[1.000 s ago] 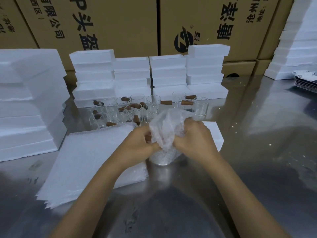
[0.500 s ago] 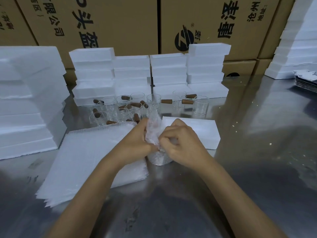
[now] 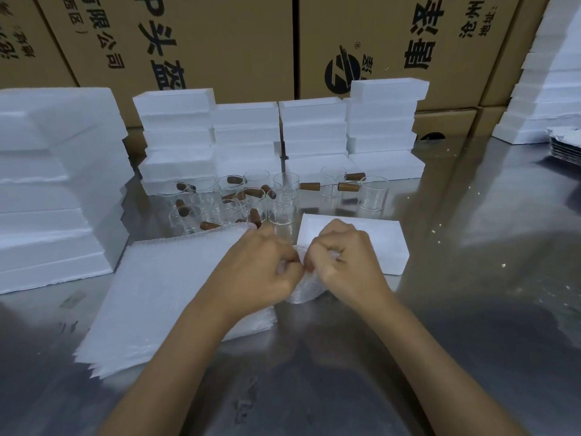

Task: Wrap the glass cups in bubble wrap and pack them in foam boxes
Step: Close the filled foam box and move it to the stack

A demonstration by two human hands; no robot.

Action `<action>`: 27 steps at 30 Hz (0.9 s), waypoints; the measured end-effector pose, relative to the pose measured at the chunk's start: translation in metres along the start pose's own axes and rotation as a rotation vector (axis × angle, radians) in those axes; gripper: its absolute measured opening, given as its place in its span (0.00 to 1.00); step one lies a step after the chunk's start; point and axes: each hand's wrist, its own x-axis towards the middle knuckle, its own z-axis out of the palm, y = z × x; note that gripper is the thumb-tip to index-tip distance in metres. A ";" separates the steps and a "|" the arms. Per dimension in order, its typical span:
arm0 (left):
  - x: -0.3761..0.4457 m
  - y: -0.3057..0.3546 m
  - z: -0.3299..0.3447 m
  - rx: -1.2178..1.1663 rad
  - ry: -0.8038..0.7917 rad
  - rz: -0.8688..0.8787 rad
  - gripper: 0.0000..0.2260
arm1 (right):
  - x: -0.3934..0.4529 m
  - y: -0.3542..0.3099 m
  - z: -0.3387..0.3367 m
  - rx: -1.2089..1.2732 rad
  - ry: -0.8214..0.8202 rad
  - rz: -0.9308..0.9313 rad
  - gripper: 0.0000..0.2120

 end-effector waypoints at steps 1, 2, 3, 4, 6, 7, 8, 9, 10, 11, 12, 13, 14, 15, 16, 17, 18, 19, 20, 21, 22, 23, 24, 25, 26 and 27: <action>-0.001 0.001 -0.003 -0.014 -0.004 -0.014 0.12 | -0.001 0.002 0.003 -0.058 -0.045 -0.002 0.15; -0.001 0.001 -0.005 -0.042 0.011 -0.043 0.12 | -0.001 0.002 0.005 -0.103 -0.072 -0.007 0.15; -0.002 0.001 -0.008 -0.065 0.041 -0.073 0.12 | -0.002 0.003 0.006 -0.148 -0.086 -0.023 0.15; -0.002 0.001 -0.010 -0.080 0.075 -0.099 0.11 | -0.002 0.005 0.007 -0.195 -0.092 -0.056 0.15; -0.001 0.002 -0.013 -0.110 0.105 -0.121 0.10 | -0.002 0.005 0.007 -0.271 -0.094 -0.119 0.15; -0.002 0.003 -0.014 -0.126 0.094 -0.115 0.10 | -0.002 0.005 0.007 -0.262 -0.098 -0.114 0.16; -0.002 0.004 -0.013 -0.134 0.071 -0.108 0.12 | -0.001 0.004 0.007 -0.206 -0.096 -0.079 0.17; -0.003 0.005 -0.012 -0.119 0.038 -0.105 0.15 | 0.000 0.002 0.006 -0.102 -0.081 -0.023 0.17; -0.003 0.006 -0.011 -0.080 0.001 -0.109 0.18 | 0.001 0.000 0.003 0.018 -0.046 0.034 0.16; -0.004 0.006 -0.009 -0.026 -0.037 -0.115 0.21 | 0.002 -0.001 0.001 0.121 0.015 0.080 0.15; -0.004 0.007 -0.006 0.034 -0.065 -0.124 0.25 | 0.003 -0.001 -0.002 0.195 0.097 0.111 0.15; -0.004 0.006 -0.003 0.097 -0.082 -0.133 0.30 | 0.005 -0.002 -0.006 0.243 0.191 0.135 0.15; -0.004 0.006 -0.001 0.156 -0.090 -0.135 0.33 | 0.007 -0.001 -0.011 0.264 0.290 0.158 0.15; -0.004 0.005 0.001 0.202 -0.090 -0.125 0.35 | 0.010 0.002 -0.015 0.247 0.380 0.182 0.15; -0.003 0.004 0.002 0.223 -0.080 -0.101 0.35 | 0.013 0.007 -0.020 0.176 0.447 0.199 0.14; -0.002 0.003 0.002 0.218 -0.058 -0.069 0.33 | 0.015 0.014 -0.025 0.051 0.479 0.213 0.14; -0.002 0.001 0.001 0.188 -0.031 -0.037 0.30 | 0.018 0.024 -0.030 -0.095 0.473 0.241 0.14; -0.001 0.000 0.000 0.144 0.001 -0.018 0.26 | 0.019 0.034 -0.034 -0.219 0.443 0.287 0.14; -0.001 -0.002 -0.001 0.102 0.025 -0.017 0.23 | 0.019 0.044 -0.038 -0.291 0.402 0.348 0.14; 0.000 -0.005 0.000 0.070 0.034 -0.029 0.24 | 0.019 0.052 -0.041 -0.313 0.353 0.410 0.15; -0.001 -0.006 0.001 0.049 0.015 -0.049 0.25 | 0.019 0.059 -0.042 -0.307 0.302 0.461 0.16; -0.001 -0.007 0.003 0.029 -0.025 -0.074 0.27 | 0.018 0.065 -0.043 -0.294 0.250 0.497 0.18; -0.001 -0.007 0.006 -0.002 -0.071 -0.097 0.26 | 0.017 0.070 -0.043 -0.277 0.205 0.519 0.18; -0.001 -0.007 0.009 -0.046 -0.104 -0.115 0.25 | 0.017 0.072 -0.042 -0.256 0.174 0.527 0.19; -0.001 -0.007 0.010 -0.092 -0.116 -0.128 0.24 | 0.017 0.073 -0.042 -0.238 0.163 0.523 0.19; -0.001 -0.007 0.009 -0.141 -0.099 -0.137 0.23 | 0.016 0.073 -0.042 -0.227 0.165 0.513 0.19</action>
